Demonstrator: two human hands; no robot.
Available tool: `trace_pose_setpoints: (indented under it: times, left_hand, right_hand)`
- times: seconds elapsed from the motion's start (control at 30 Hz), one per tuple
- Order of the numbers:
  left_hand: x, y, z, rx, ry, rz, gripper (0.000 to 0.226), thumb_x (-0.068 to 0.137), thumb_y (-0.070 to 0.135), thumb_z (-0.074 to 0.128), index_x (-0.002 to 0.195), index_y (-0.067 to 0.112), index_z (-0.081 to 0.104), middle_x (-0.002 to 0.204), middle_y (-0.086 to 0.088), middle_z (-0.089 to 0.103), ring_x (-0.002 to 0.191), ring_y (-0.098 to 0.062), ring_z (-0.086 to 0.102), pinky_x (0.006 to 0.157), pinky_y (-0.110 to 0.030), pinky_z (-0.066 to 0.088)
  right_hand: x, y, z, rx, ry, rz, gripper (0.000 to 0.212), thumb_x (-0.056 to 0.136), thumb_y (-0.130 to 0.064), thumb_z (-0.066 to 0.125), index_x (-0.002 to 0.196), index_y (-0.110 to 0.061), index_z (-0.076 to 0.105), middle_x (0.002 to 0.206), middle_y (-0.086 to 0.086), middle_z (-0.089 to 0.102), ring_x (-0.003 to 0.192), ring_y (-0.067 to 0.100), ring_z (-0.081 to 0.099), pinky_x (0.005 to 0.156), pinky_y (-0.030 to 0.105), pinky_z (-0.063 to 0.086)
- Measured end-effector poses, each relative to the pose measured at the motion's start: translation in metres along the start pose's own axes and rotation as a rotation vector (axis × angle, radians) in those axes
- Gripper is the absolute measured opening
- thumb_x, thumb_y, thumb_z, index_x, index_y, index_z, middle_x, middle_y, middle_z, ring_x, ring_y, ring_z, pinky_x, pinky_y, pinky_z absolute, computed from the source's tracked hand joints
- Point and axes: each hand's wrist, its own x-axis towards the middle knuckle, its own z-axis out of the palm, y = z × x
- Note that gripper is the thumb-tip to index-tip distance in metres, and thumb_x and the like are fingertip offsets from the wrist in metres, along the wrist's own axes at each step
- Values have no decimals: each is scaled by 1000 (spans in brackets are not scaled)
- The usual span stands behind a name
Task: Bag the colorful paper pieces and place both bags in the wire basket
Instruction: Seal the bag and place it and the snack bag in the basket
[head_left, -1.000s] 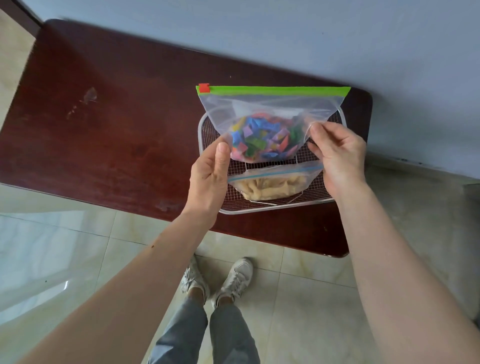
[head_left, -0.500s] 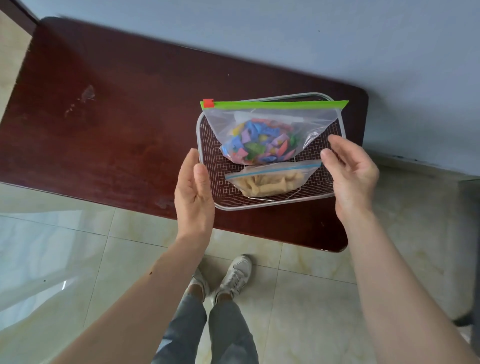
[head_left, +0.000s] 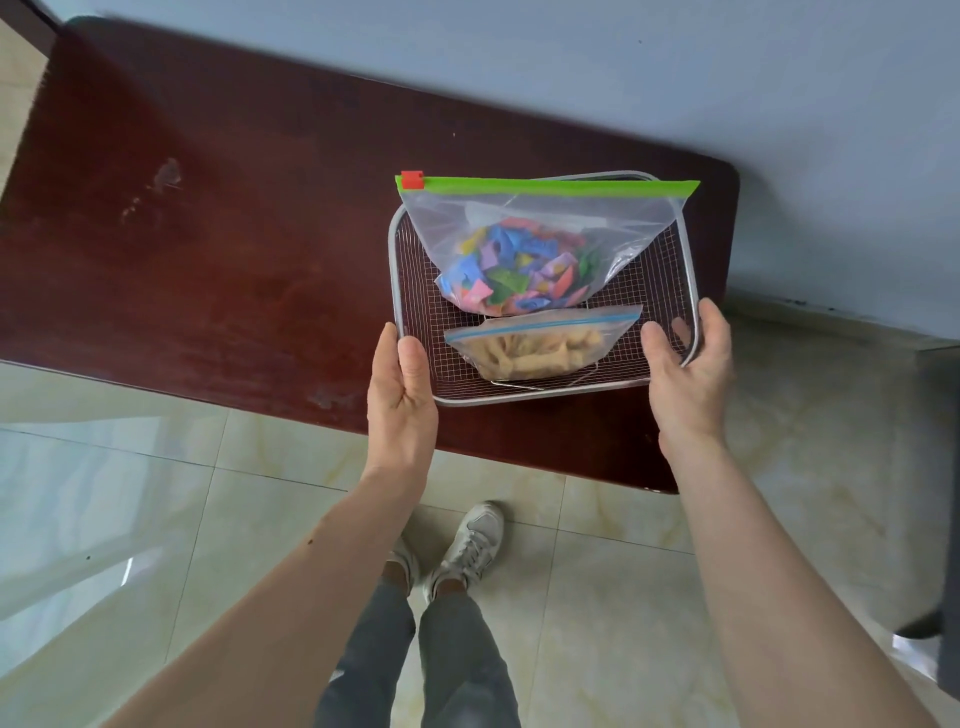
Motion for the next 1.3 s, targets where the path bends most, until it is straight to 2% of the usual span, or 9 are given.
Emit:
trace_pose_setpoints:
  times: [0.23,0.43,0.53,0.6,0.7,0.8,0.93,1.2,1.3]
  left_hand:
    - [29,5,-17,25,85,37,78,88,63,38,148,14,36,148,-11,48,138,-22,45,114,-47,38]
    - [43,9,-21,-115,109,-51,61,99,28,52,152,11,25,153,-3,41,137,-13,45,116,-34,35]
    - [39,5,-17,-258,160,-196,64,92,13,63,147,3,32,119,2,63,106,-9,60,105,-29,42]
    - [34,0,-12,-333,159,-254,50,90,6,65,135,-1,46,105,-1,61,94,-12,59,97,-31,46]
    - [25,0,-4,-448,195,-345,43,90,2,64,131,4,50,126,-6,57,107,-14,60,92,-30,54]
    - [28,3,-1,-489,233,-343,41,90,-3,62,128,8,51,123,-5,57,98,-10,62,79,-23,58]
    - [36,11,-5,-497,238,-339,38,90,-5,61,123,11,53,101,5,59,84,-5,62,69,-18,58]
    - [60,23,-31,-493,228,-333,26,90,-7,60,94,18,55,94,5,58,82,-5,61,71,-22,57]
    - [78,29,-45,-493,202,-326,33,90,-7,61,115,13,53,100,4,57,87,-7,61,73,-22,57]
  right_hand:
    - [-8,-1,18,-17,-8,-33,65,87,-15,69,144,-14,38,144,6,46,120,2,53,105,35,49]
    - [-16,0,33,70,-28,4,65,88,-9,68,144,-19,36,138,2,49,122,8,55,98,22,49]
    - [-25,4,41,125,12,104,66,86,-15,70,142,-18,36,134,6,54,117,12,60,86,15,50]
    - [-32,7,48,148,45,177,61,85,-22,72,136,-18,40,130,6,58,110,11,64,89,23,52]
    - [-37,5,54,215,89,311,47,87,-26,70,126,-19,45,121,7,63,94,12,66,79,33,58]
    - [-41,1,58,388,83,429,36,94,-16,61,125,-15,44,112,12,63,87,19,68,64,29,57]
    - [-45,-4,63,454,71,450,33,95,-8,57,125,-13,43,111,17,61,84,27,70,66,30,57]
    - [-51,-20,94,490,58,452,31,94,-5,58,119,-15,44,111,16,62,94,33,70,71,29,58]
    - [-55,-30,113,513,76,451,32,95,-4,57,122,-14,43,108,11,61,79,26,70,70,28,58]
